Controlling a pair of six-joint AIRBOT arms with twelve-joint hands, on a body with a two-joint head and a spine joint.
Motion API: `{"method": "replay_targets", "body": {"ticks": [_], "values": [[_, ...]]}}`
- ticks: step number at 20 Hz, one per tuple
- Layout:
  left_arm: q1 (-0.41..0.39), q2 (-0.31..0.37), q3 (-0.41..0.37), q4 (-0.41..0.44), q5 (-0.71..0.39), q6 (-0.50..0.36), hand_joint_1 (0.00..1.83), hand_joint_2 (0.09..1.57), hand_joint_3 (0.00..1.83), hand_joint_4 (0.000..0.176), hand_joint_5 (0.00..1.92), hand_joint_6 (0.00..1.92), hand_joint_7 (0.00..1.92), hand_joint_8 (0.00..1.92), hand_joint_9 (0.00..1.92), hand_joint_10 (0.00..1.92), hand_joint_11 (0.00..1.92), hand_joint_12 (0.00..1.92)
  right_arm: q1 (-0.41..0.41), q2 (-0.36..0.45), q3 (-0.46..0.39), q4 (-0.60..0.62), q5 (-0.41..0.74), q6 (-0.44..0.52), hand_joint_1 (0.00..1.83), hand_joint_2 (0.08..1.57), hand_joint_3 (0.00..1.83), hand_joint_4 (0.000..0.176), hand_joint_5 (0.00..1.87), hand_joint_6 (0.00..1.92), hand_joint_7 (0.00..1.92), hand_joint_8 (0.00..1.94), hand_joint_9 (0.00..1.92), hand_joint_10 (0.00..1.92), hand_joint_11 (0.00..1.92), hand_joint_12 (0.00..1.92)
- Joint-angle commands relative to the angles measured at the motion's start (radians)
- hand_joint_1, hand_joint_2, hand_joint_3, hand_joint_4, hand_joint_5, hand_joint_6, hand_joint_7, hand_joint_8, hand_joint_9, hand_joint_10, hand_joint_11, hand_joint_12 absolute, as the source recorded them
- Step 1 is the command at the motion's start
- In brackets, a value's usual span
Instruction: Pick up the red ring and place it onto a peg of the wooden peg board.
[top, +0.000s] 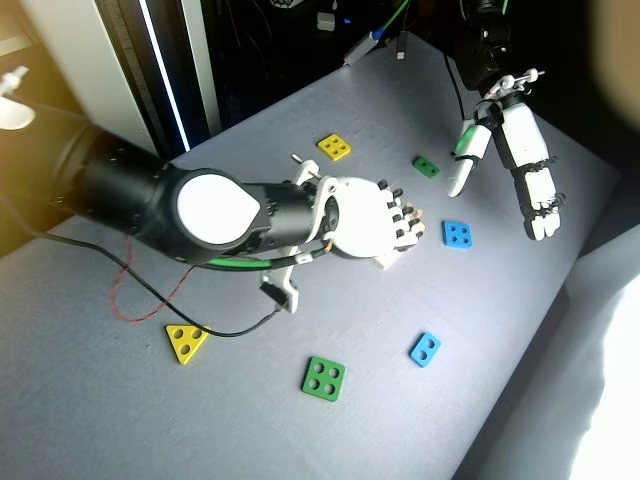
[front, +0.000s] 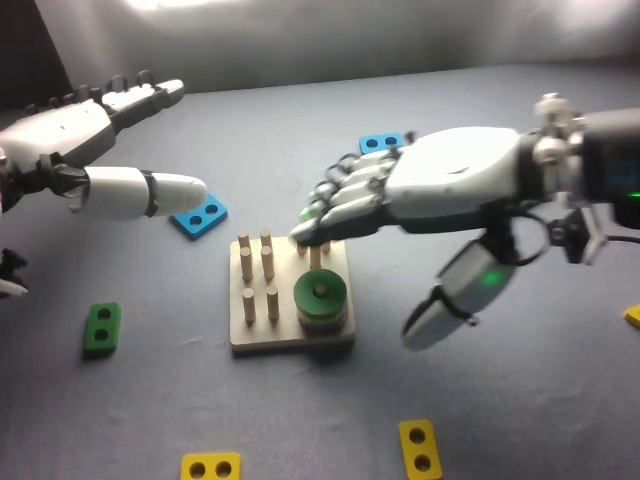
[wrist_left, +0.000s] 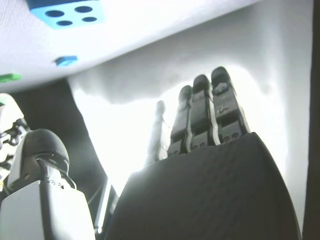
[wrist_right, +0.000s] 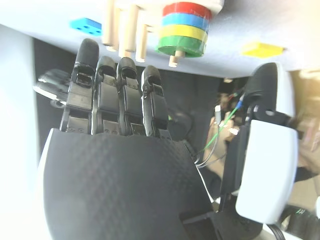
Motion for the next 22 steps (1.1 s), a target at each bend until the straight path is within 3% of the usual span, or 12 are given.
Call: {"method": "replay_targets", "body": {"ticks": [1,3,4,11,12,13,14,16,17,19,20,22], "values": [[-0.006,0.01,0.0,-0.01,-0.129,-0.004,0.35,1.01,0.0,0.149,0.0,0.0,0.0,0.0,0.0,0.0,0.0,0.0,0.01,0.024,-0.015,0.127,0.048,-0.055,0.65,0.89,0.01,0.037,0.04,0.01,0.04,0.0,0.01,0.0,0.0,0.32],[0.007,0.02,-0.009,-0.02,-0.153,-0.013,0.35,1.0,0.0,0.157,0.0,0.0,0.0,0.0,0.0,0.0,0.0,0.0,-0.005,0.11,-0.067,0.368,0.087,-0.235,0.7,0.89,0.0,0.036,0.0,0.0,0.1,0.02,0.05,0.06,0.0,0.57],[0.013,0.026,-0.015,-0.023,-0.162,-0.014,0.36,1.0,0.0,0.164,0.0,0.0,0.0,0.0,0.0,0.0,0.0,0.0,-0.009,0.132,-0.077,0.437,0.111,-0.279,0.64,0.91,0.01,0.065,0.0,0.0,0.03,0.02,0.01,0.01,0.0,0.24],[0.05,0.155,-0.169,0.003,-0.437,-0.043,0.42,0.97,0.0,0.153,0.02,0.01,0.0,0.0,0.0,0.0,0.0,0.0,-0.067,0.323,-0.195,0.897,0.418,-0.562,0.6,0.92,0.0,0.001,0.0,0.0,0.0,0.0,0.0,0.0,0.0,0.27],[0.062,0.194,-0.213,0.015,-0.518,-0.047,0.44,0.99,0.0,0.135,0.01,0.0,0.0,0.0,0.0,0.0,0.0,0.0,-0.077,0.353,-0.218,0.949,0.483,-0.594,0.58,0.88,0.0,0.019,0.01,0.0,0.08,0.02,0.08,0.03,0.0,0.57],[0.069,0.226,-0.244,0.024,-0.574,-0.047,0.5,1.01,0.01,0.168,0.0,0.0,0.0,0.0,0.0,0.0,0.0,0.0,-0.083,0.374,-0.233,0.976,0.521,-0.615,0.62,0.99,0.03,0.087,0.08,0.03,0.12,0.03,0.07,0.03,0.0,0.35],[0.076,0.246,-0.267,0.029,-0.617,-0.047,0.51,1.01,0.01,0.174,0.0,0.0,0.0,0.0,0.0,0.0,0.0,0.0,-0.088,0.389,-0.243,0.997,0.557,-0.629,0.62,1.01,0.05,0.101,0.09,0.04,0.13,0.02,0.07,0.02,0.0,0.24],[0.106,0.308,-0.327,0.035,-0.736,-0.047,0.45,1.01,0.0,0.156,0.0,0.0,0.06,0.02,0.05,0.02,0.0,0.0,-0.102,0.429,-0.268,1.045,0.636,-0.656,0.46,1.17,0.12,0.087,0.0,0.0,0.05,0.0,0.0,0.0,0.0,0.0],[0.12,0.335,-0.351,0.035,-0.791,-0.047,0.5,1.0,0.0,0.104,0.02,0.01,0.07,0.02,0.05,0.02,0.0,0.0,-0.109,0.444,-0.276,1.066,0.674,-0.667,0.42,1.23,0.15,0.055,0.0,0.0,0.01,0.0,0.0,0.0,0.0,0.0],[0.145,0.375,-0.388,0.037,-0.872,-0.047,0.41,1.05,0.02,0.097,0.04,0.01,0.07,0.01,0.01,0.0,0.01,0.01,-0.13,0.47,-0.286,1.104,0.737,-0.678,0.4,1.26,0.16,0.029,0.0,0.0,0.0,0.0,0.0,0.0,0.0,0.0],[0.153,0.396,-0.407,0.043,-0.912,-0.047,0.55,1.09,0.03,0.118,0.07,0.02,0.05,0.0,0.0,0.0,0.0,0.0,-0.14,0.486,-0.291,1.123,0.77,-0.681,0.32,1.25,0.15,0.096,0.0,0.0,0.0,0.0,0.0,0.0,0.0,0.0],[0.16,0.42,-0.428,0.054,-0.959,-0.046,0.51,1.13,0.02,0.099,0.12,0.02,0.11,0.01,0.06,0.01,0.0,0.0,-0.15,0.515,-0.305,1.145,0.818,-0.694,0.39,1.16,0.08,0.119,0.03,0.0,0.08,0.01,0.08,0.0,0.0,0.13]]}}
